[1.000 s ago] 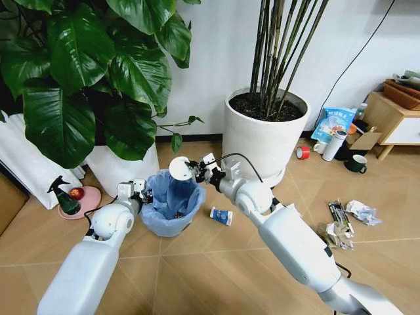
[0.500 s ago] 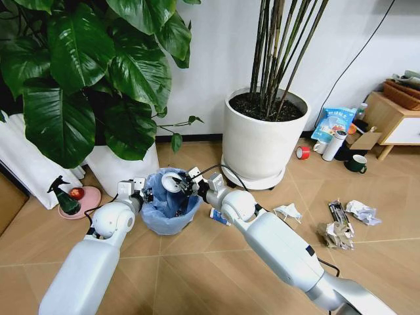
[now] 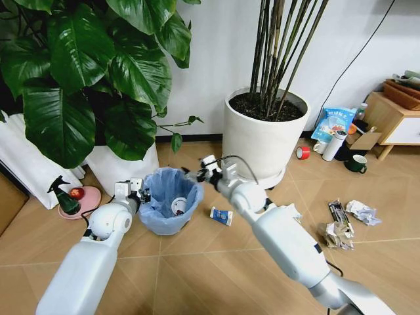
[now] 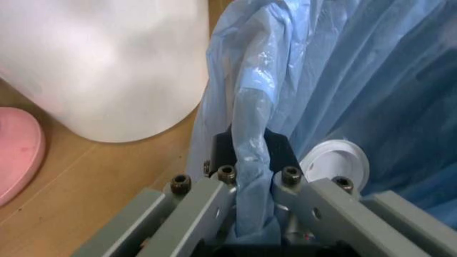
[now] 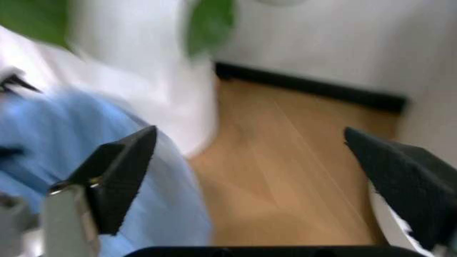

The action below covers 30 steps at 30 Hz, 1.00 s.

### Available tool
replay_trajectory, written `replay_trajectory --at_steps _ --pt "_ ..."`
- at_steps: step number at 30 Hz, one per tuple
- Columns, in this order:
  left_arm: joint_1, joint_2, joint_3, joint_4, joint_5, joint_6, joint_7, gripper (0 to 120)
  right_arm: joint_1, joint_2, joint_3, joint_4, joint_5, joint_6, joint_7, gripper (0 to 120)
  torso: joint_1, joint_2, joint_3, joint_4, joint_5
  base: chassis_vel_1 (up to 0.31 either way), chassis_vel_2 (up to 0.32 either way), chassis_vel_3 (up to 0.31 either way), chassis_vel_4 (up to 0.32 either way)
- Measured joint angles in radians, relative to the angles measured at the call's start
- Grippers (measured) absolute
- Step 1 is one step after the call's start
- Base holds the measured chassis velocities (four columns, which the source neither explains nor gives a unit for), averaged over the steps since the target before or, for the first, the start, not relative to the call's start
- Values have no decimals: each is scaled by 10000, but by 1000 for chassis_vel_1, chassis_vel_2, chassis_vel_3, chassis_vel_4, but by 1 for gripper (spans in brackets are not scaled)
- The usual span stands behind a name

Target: Pick up the trash bin and place the garbage on the floor into it.

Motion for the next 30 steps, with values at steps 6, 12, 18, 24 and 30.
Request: replay_trajectory --at_steps 6,12,18,24,30 --pt "168 113 -120 -286 -74 -7 19 0 -32 68 143 -1983 -129 279 -476 100 0 0 -1 -1 -2 0 0 0 0" --pt "294 201 -191 -520 -90 -14 21 0 187 593 209 -4322 -1225 973 -836 100 0 0 0 0 -3 0 0 0 0" --pt "489 203 -336 -804 -91 -24 22 0 435 1035 296 -6217 -2416 1650 -1134 100 0 0 0 0 -3 0 0 0 0" --pt "645 262 -394 -1086 -117 -25 21 0 698 1482 318 -7453 -2847 2104 -1571 100 0 0 0 -1 -3 0 0 0 0" --pt "832 323 -446 -1349 -122 -20 18 0 980 2217 552 -8626 -3333 2444 -1652 100 0 1 1 1 -2 0 0 0 0"
